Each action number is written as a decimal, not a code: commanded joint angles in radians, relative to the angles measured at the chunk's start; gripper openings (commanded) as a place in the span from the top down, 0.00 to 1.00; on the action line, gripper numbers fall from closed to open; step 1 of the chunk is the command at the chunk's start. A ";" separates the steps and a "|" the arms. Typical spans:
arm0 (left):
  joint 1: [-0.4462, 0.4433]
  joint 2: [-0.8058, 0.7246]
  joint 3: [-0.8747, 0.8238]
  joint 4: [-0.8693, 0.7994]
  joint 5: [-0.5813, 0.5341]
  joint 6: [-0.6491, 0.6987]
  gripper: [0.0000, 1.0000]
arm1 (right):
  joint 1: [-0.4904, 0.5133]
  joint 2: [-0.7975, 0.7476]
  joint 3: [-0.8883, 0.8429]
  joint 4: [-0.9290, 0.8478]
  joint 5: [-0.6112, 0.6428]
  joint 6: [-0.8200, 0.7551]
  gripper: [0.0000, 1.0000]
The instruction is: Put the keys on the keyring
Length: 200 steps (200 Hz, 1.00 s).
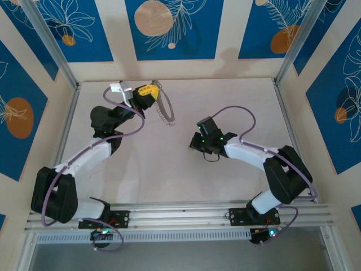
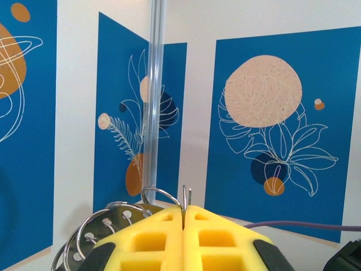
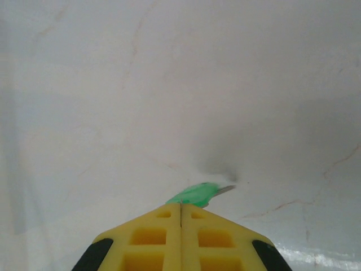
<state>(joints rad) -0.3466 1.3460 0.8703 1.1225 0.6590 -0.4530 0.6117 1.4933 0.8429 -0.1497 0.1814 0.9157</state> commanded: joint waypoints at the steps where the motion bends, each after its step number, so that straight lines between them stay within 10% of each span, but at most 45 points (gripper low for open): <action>1: 0.011 0.005 0.023 0.061 0.044 -0.024 1.00 | -0.027 -0.108 -0.037 0.088 -0.050 -0.056 1.00; 104: -0.063 0.004 0.138 -0.162 0.222 0.043 1.00 | -0.217 -0.466 -0.014 0.210 -0.257 -0.263 1.00; 200: -0.178 -0.024 0.224 -0.306 0.166 0.218 1.00 | -0.306 -0.554 -0.017 0.547 -0.544 -0.366 1.00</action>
<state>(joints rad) -0.5026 1.3499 1.0451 0.8066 0.8433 -0.2955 0.3145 0.9733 0.8185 0.2554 -0.2592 0.6041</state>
